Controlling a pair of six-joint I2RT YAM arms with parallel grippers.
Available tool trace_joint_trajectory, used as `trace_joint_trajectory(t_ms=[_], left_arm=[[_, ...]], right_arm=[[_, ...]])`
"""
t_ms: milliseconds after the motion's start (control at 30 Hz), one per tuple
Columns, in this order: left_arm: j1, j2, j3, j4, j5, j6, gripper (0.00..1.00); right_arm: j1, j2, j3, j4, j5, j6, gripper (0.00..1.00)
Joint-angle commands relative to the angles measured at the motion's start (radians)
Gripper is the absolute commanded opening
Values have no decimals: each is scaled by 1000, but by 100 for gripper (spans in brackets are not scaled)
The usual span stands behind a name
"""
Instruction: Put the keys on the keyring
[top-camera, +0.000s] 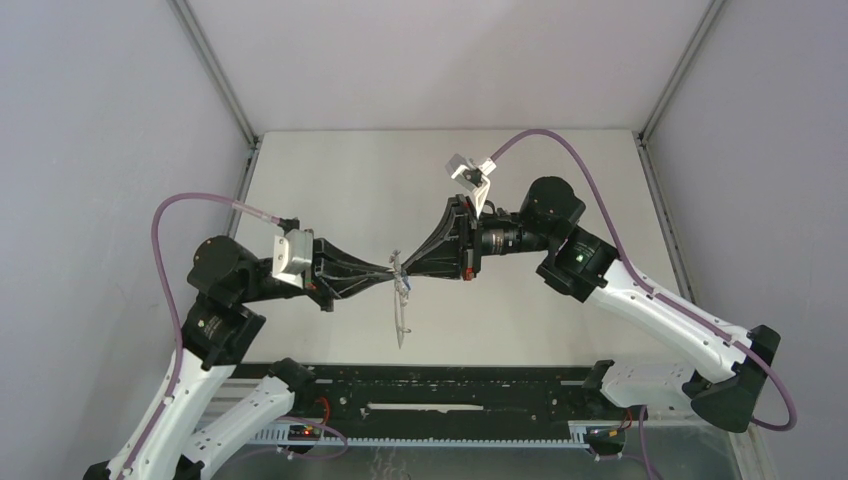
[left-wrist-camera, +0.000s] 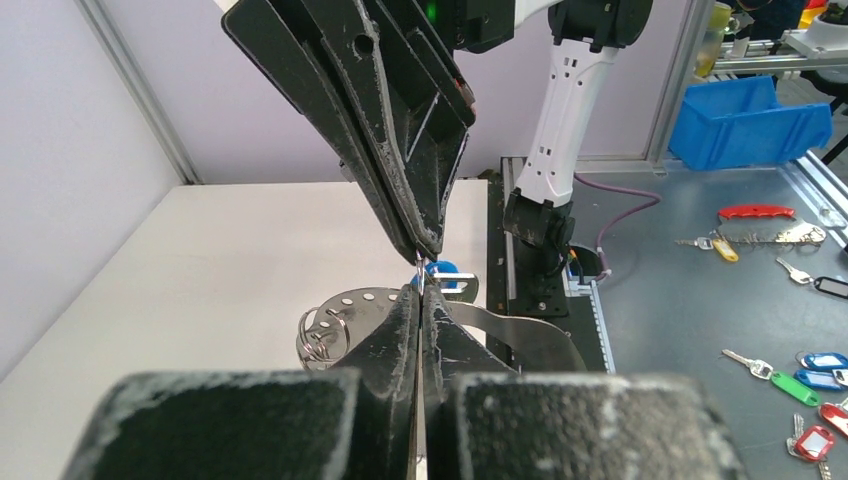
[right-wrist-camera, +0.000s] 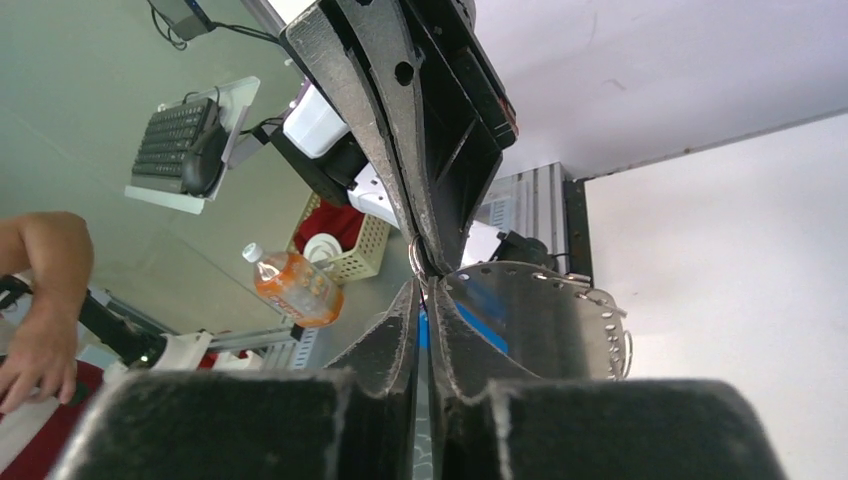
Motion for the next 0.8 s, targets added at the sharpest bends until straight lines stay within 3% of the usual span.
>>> trace_joint_trajectory(t_ms=[0, 33, 767], left_arm=[[-6, -7, -15, 41, -7, 13, 0], [-5, -7, -14, 40, -8, 18, 0], [-6, -3, 6, 43, 12, 57, 0]], right_arm=[[-4, -2, 3, 18, -9, 16, 3], [-5, -4, 3, 16, -11, 17, 0], [-32, 33, 3, -48, -26, 48, 0]])
